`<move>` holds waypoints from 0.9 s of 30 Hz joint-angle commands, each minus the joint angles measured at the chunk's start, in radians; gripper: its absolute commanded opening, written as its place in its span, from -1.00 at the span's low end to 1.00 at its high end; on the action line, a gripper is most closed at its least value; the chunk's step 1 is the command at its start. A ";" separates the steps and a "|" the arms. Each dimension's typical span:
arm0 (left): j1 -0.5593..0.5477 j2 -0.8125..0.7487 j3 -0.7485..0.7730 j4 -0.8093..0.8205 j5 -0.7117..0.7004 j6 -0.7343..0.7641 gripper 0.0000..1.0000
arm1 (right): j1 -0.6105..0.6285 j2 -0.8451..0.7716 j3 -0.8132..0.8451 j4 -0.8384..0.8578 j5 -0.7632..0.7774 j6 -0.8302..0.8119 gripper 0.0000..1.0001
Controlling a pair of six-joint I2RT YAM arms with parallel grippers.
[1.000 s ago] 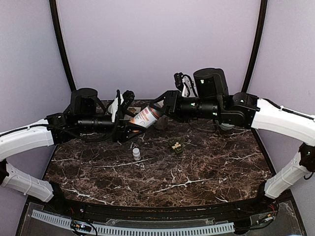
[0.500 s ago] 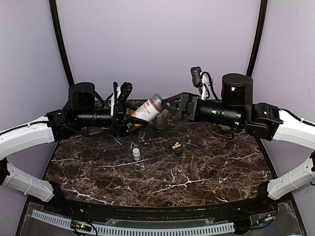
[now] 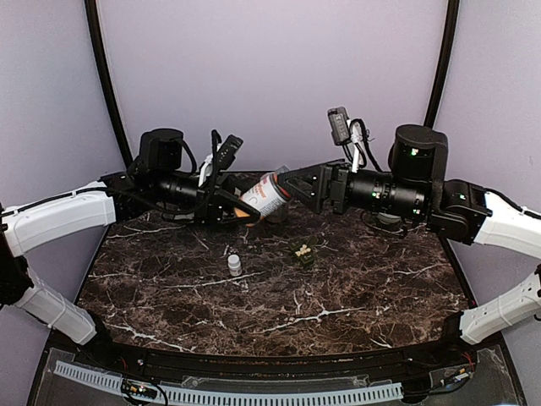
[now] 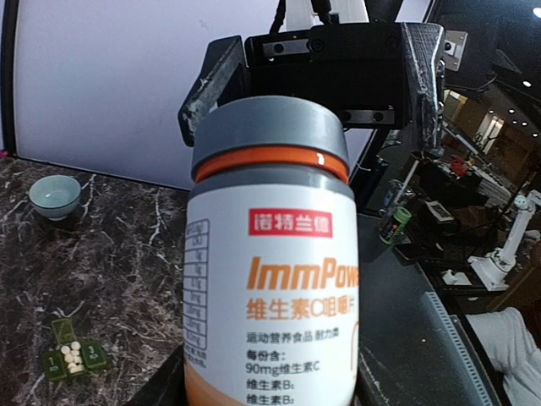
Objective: Sort the pills into containers
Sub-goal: Screw the lid of the pill bottle onto the pill bottle.
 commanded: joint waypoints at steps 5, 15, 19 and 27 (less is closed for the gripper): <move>0.019 0.017 0.036 0.045 0.210 -0.105 -1.00 | -0.017 0.015 0.005 0.053 -0.095 -0.028 0.69; 0.020 0.036 0.041 0.077 0.253 -0.144 -1.00 | -0.018 0.034 -0.005 0.075 -0.150 -0.010 0.49; 0.021 0.041 0.042 0.081 0.265 -0.153 -1.00 | -0.021 0.042 -0.003 0.078 -0.166 -0.005 0.23; 0.021 0.039 0.044 0.088 0.252 -0.146 -1.00 | -0.023 0.074 0.020 0.052 -0.171 0.040 -0.55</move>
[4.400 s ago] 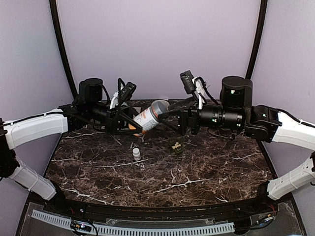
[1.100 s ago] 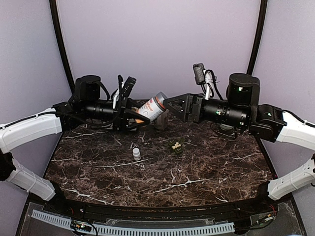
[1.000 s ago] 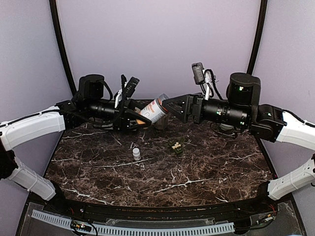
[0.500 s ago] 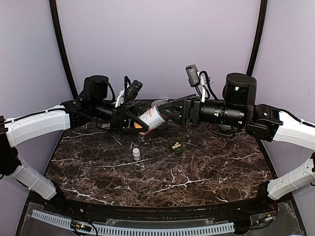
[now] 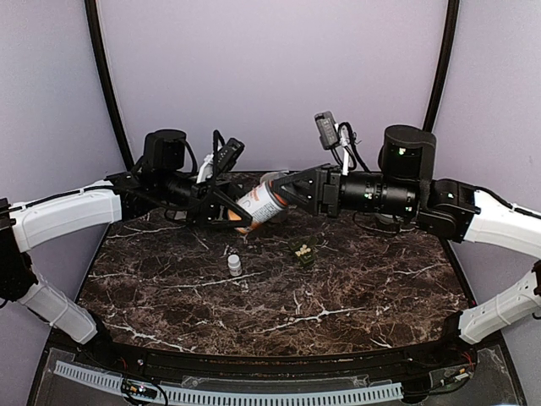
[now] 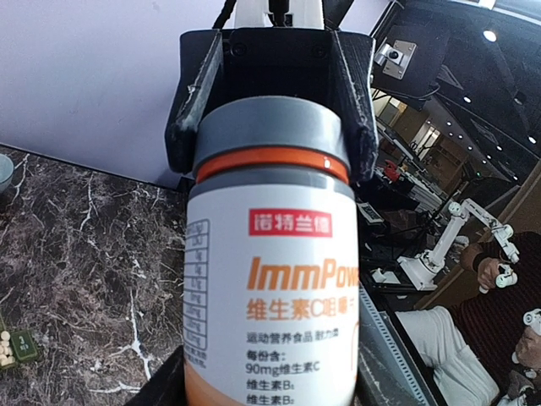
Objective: Sort the pills into containers
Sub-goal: Screw the lid of the pill bottle onto the pill bottle.
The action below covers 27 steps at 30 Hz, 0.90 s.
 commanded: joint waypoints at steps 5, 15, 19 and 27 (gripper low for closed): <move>-0.002 -0.036 0.054 -0.008 -0.125 0.092 -1.00 | 0.001 0.063 0.055 -0.047 0.064 0.120 -0.94; -0.143 -0.159 -0.006 -0.007 -0.812 0.359 -1.00 | -0.025 0.183 0.110 -0.198 0.155 0.449 -1.00; -0.165 -0.206 -0.079 0.088 -0.979 0.381 -1.00 | -0.037 0.230 0.120 -0.236 0.143 0.528 -1.00; -0.183 -0.230 -0.122 0.099 -1.013 0.409 -1.00 | -0.047 0.235 0.135 -0.229 0.176 0.526 -0.95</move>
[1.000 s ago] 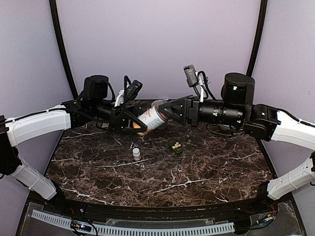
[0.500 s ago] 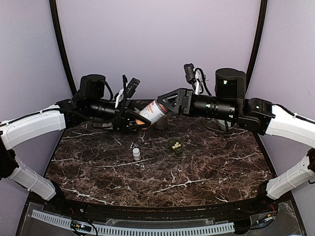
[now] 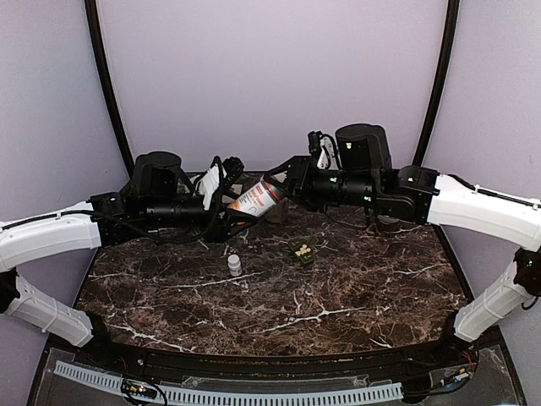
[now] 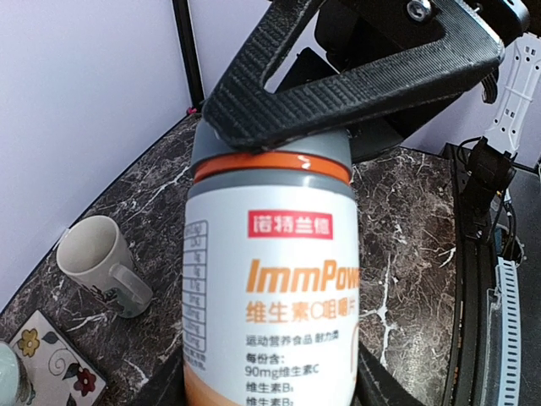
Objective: Sort the pills into containers
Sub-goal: Screw the lid of the pill bottle onto the pill bottle, then pass from the left arm to the right
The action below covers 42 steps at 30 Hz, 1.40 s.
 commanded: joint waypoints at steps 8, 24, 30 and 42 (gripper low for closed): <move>-0.017 -0.048 0.018 0.166 0.044 -0.001 -1.00 | 0.019 -0.124 -0.100 0.037 0.055 -0.192 0.35; 0.047 0.029 0.108 0.084 0.397 -0.075 -1.00 | 0.021 -0.206 -0.148 0.077 -0.042 -0.303 0.63; 0.046 0.075 0.156 0.017 0.477 -0.062 -1.00 | 0.034 -0.171 -0.128 0.104 -0.075 -0.322 0.66; 0.048 0.105 0.187 -0.040 0.556 -0.043 -1.00 | 0.039 -0.128 -0.093 0.082 -0.099 -0.335 -0.08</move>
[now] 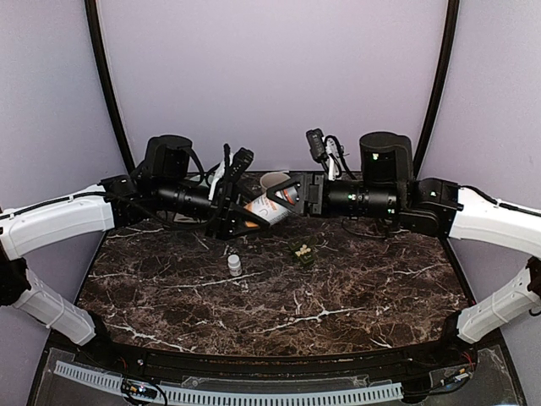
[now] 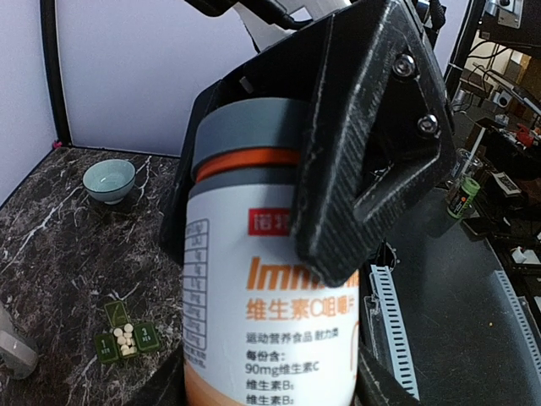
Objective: Sort the pills into containers
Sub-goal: Pass from the left arm to the right
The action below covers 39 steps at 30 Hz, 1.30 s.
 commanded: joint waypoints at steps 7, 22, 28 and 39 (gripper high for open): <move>0.002 -0.013 0.033 0.032 0.006 -0.006 -0.67 | 0.002 0.016 0.034 -0.017 0.023 -0.030 -0.90; 0.010 -0.025 -0.008 0.056 -0.120 -0.042 0.62 | -0.001 -0.030 0.013 -0.053 0.178 -0.097 -1.00; 0.017 -0.077 -0.097 0.144 -0.316 -0.086 0.77 | -0.008 -0.035 0.013 -0.134 0.313 -0.144 -1.00; 0.021 -0.107 -0.190 0.213 -0.494 -0.142 0.79 | -0.120 -0.018 -0.124 -0.280 0.529 -0.166 -1.00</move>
